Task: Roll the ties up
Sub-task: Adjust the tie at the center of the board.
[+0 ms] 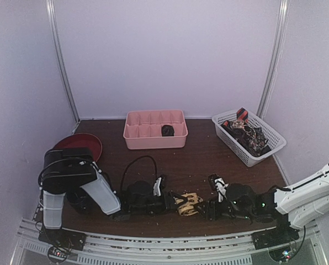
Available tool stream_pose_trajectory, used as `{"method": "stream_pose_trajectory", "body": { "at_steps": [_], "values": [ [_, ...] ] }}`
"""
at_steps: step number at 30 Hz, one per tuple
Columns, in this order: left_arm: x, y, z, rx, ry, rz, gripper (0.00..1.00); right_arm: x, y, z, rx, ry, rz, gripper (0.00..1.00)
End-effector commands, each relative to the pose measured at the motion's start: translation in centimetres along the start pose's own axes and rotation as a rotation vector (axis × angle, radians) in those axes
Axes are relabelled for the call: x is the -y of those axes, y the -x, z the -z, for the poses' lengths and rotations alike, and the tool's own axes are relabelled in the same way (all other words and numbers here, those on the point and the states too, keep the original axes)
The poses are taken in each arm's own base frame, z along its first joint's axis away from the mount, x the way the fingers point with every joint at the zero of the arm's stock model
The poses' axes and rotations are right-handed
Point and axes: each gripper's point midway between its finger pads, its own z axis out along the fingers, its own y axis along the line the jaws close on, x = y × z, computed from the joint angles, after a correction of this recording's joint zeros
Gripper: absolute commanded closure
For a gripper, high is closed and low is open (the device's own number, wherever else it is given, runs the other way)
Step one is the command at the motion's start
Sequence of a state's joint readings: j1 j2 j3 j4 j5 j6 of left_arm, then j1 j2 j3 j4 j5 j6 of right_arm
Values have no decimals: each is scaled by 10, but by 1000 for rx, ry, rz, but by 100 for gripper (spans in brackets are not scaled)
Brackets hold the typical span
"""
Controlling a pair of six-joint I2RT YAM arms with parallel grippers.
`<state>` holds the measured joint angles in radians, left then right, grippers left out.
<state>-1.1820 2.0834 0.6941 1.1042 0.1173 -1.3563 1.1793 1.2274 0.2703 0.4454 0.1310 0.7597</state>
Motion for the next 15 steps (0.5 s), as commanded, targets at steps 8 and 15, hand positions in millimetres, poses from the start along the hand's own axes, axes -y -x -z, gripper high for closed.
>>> {"method": "stream_pose_trajectory", "body": {
  "at_steps": [8,15],
  "values": [
    [0,-5,-5,-32,-21,1,57,-15,-4,-12,-1,-14,243,35],
    [-1,-3,-4,-43,-27,3,57,-18,-6,-8,-26,-8,300,33]
  ]
}}
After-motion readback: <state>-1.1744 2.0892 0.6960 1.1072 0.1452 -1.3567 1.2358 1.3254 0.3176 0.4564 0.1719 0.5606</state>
